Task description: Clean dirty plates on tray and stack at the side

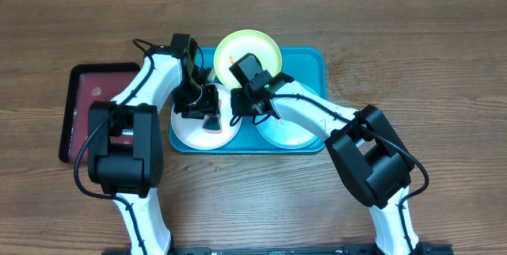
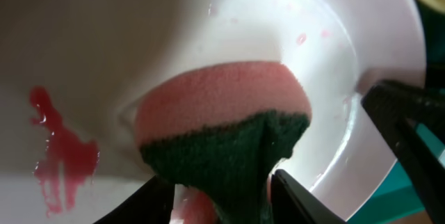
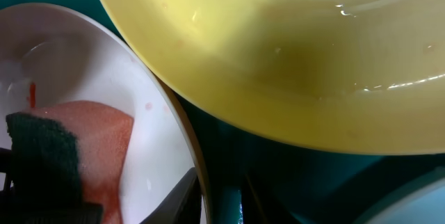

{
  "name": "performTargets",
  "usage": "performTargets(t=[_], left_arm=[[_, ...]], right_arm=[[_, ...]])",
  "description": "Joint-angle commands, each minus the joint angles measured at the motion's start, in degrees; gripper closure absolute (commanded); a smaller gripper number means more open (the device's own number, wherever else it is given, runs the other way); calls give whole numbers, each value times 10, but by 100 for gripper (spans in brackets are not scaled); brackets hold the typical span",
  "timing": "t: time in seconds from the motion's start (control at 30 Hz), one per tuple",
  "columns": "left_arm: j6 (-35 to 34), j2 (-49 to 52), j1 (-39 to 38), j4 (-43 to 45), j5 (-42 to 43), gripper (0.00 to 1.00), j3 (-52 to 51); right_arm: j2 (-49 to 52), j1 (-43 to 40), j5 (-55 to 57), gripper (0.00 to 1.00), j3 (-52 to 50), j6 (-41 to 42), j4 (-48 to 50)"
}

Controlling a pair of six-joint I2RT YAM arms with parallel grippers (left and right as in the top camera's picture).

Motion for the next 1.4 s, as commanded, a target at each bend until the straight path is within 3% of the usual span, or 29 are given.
performTargets(t=[0.0,0.1,0.27,0.33,0.47,0.63,0.93,1.23,1.37], left_arm=[[23,3,-4,-10,-2,58,7],[23,2,-4,-11,-5,60,18],[20,2,-4,-10,-6,75,23],[11,2,-4,-10,-6,88,23],[-10,3,-4,-8,-37,96,23],[-96,3,-3,-1,-176,96,19],[-121,3,30,1,-278,96,19],[-117,3,41,27,-270,96,25],[-116,3,41,43,-156,96,25]], right_arm=[[5,2,-2,78,-1,3,5],[5,2,-2,78,-1,3,8],[5,2,-2,78,-1,3,8],[5,2,-2,78,-1,3,8],[5,2,-2,79,-1,3,8],[5,2,-2,78,-1,3,7],[5,1,-2,78,-1,2,5],[5,-3,-2,79,-1,3,5],[5,-3,-3,79,-1,3,5]])
